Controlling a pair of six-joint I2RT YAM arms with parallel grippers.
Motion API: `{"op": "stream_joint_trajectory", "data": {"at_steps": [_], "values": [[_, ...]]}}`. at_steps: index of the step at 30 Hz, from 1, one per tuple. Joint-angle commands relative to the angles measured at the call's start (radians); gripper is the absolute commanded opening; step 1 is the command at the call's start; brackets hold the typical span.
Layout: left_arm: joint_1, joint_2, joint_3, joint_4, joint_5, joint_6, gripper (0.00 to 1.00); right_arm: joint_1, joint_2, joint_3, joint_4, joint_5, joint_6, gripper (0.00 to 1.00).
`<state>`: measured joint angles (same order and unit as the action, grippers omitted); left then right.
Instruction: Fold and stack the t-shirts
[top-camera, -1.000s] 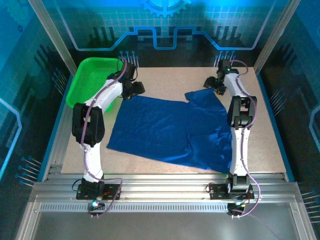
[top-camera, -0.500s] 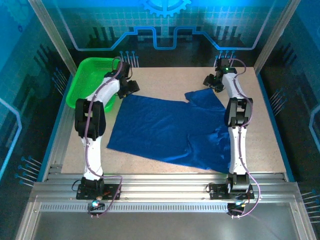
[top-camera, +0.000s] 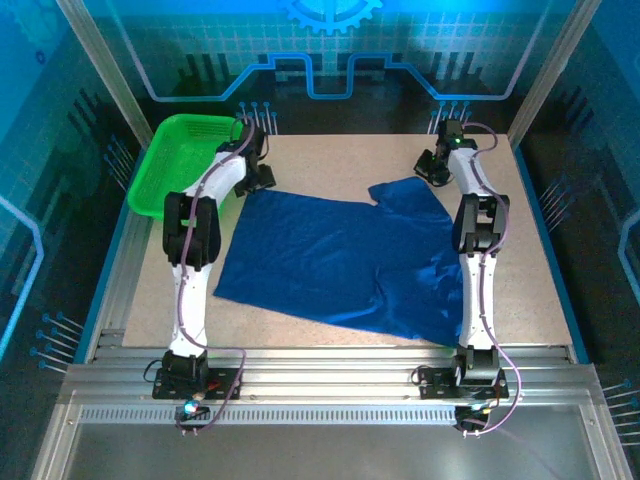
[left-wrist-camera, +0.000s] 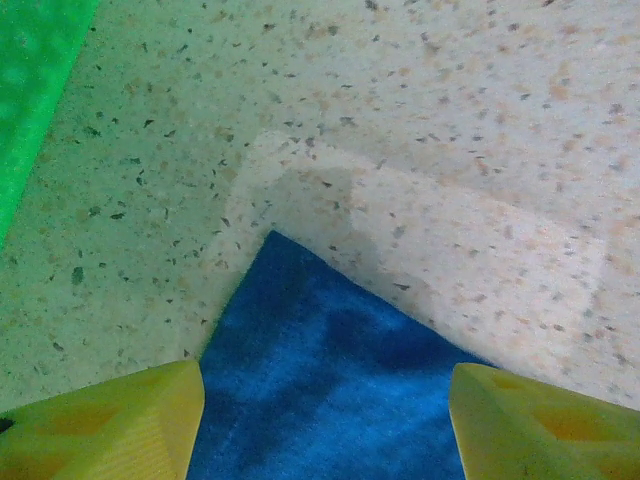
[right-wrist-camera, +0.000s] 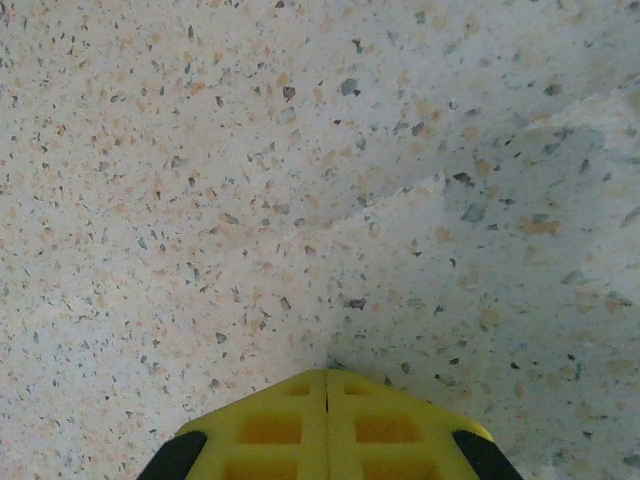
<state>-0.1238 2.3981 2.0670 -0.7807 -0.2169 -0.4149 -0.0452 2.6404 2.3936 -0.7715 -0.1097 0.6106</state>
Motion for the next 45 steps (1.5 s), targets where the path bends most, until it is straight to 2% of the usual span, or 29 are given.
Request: {"op": "stream_joint_trajectory", "data": {"at_steps": [1,7,14,17,19,25,26,32,38,45], "values": [[0.018,0.046,0.068,-0.056,-0.032,0.032,0.66,0.037,-0.003,-0.046,-0.056,-0.056,0.010,0.06],[0.026,0.088,0.104,-0.057,-0.024,0.019,0.64,0.042,-0.018,-0.050,-0.055,-0.064,0.005,0.06],[0.028,0.173,0.210,-0.103,0.017,0.010,0.56,0.044,-0.038,-0.057,-0.064,-0.069,-0.005,0.06],[0.030,0.210,0.275,-0.142,0.048,0.017,0.46,0.045,-0.043,-0.062,-0.066,-0.078,-0.005,0.05],[0.033,0.221,0.294,-0.148,0.082,0.022,0.34,0.048,-0.049,-0.069,-0.066,-0.073,-0.007,0.04],[0.042,0.177,0.251,-0.142,0.124,0.031,0.02,0.051,-0.066,-0.069,-0.059,-0.056,0.000,0.00],[0.045,0.150,0.219,-0.121,0.126,0.030,0.00,0.051,-0.072,-0.066,-0.053,-0.055,-0.001,0.00],[0.058,-0.002,0.055,-0.016,0.154,0.030,0.00,0.052,-0.123,-0.078,-0.027,-0.003,-0.035,0.00],[0.056,-0.100,-0.061,0.067,0.210,0.020,0.00,0.053,-0.248,-0.205,0.091,0.046,-0.056,0.00],[0.055,-0.214,-0.189,0.144,0.229,0.027,0.00,0.054,-0.337,-0.246,0.118,0.037,-0.089,0.00]]}}
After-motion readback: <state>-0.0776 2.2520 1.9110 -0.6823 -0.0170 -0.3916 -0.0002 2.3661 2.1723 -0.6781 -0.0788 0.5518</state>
